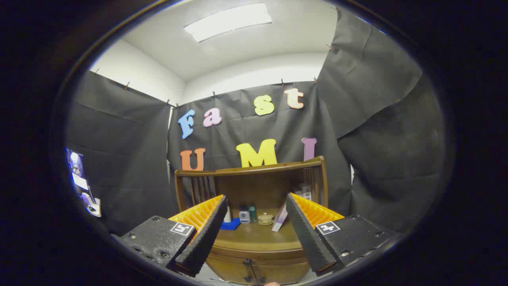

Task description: Pull open the drawer, take out the items inside it, and place them on the countertop above the cabinet.

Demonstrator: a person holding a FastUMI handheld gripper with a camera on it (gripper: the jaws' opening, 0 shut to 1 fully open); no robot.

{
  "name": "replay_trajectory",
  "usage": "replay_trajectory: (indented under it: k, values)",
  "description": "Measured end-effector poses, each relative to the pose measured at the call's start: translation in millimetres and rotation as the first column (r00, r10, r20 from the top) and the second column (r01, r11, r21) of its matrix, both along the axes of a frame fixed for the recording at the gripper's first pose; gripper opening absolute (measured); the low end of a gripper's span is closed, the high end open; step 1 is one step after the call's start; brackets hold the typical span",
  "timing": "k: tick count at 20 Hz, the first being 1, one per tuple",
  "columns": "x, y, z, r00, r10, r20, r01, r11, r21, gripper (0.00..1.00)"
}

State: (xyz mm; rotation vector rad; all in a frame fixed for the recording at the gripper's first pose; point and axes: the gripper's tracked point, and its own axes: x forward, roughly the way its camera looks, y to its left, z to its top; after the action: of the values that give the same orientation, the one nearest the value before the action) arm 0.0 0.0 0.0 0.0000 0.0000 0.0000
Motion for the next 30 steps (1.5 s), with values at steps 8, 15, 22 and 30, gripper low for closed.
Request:
replay_trajectory:
  k: [8, 15, 22, 30]
  values:
    - [15, 32, -16, 0.999, 0.035, 0.0, -0.035, 0.999, 0.022, 0.97]
    - [28, 37, -31, 1.0, 0.03, 0.001, -0.03, 0.999, 0.043, 0.97]
    - [51, 33, -96, 0.998, 0.02, -0.065, -0.016, 0.998, 0.059, 0.97]
    - [82, 34, -209, 0.986, -0.026, -0.164, 0.021, 0.999, -0.031, 0.97]
